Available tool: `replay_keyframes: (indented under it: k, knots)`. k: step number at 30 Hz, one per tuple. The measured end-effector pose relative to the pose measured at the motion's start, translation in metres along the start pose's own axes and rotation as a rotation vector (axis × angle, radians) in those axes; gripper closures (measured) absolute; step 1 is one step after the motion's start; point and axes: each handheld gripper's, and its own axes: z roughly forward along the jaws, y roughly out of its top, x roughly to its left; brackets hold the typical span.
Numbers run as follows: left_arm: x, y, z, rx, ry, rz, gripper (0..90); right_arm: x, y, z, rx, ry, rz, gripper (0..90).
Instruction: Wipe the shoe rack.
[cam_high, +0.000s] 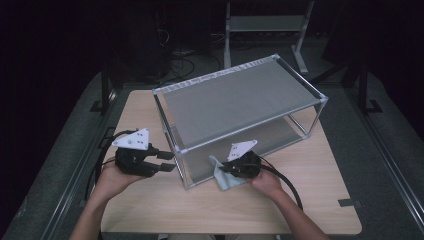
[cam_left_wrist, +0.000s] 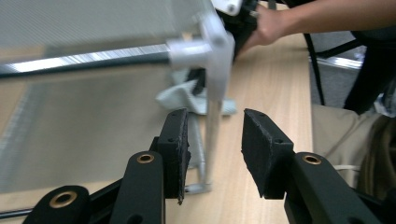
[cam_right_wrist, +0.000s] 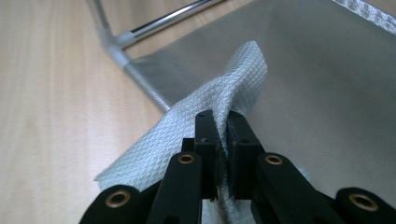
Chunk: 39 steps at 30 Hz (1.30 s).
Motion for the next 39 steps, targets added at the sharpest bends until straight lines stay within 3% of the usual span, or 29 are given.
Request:
replay_keyframes:
  k: [5, 11, 15, 17, 19, 31, 39]
  knots:
    - [-0.001, -0.003, 0.018, 0.007, -0.024, -0.007, 60.6, -0.006, -0.002, 0.008, 0.002, -0.04, 0.017, 83.9]
    - [0.0, 0.0, 0.028, 0.017, -0.023, -0.004, 62.2, -0.005, -0.003, 0.014, 0.019, -0.063, 0.032, 83.5]
    - [0.0, 0.005, 0.034, 0.022, -0.025, 0.015, 70.5, -0.005, -0.005, 0.016, 0.027, -0.055, 0.06, 84.0]
    - [0.0, 0.006, 0.035, 0.022, -0.024, 0.013, 71.3, -0.007, -0.006, 0.017, 0.027, -0.058, 0.042, 84.2]
    - [0.0, 0.006, 0.034, 0.02, -0.021, 0.021, 78.3, -0.007, -0.006, 0.017, 0.028, -0.03, 0.052, 84.6]
    - [-0.001, 0.004, 0.03, 0.028, -0.027, 0.024, 80.9, -0.001, -0.005, 0.017, 0.036, -0.018, 0.041, 85.0]
    - [0.009, -0.002, 0.022, 0.023, 0.022, -0.007, 81.1, 0.005, -0.002, 0.021, 0.034, -0.022, 0.006, 85.2]
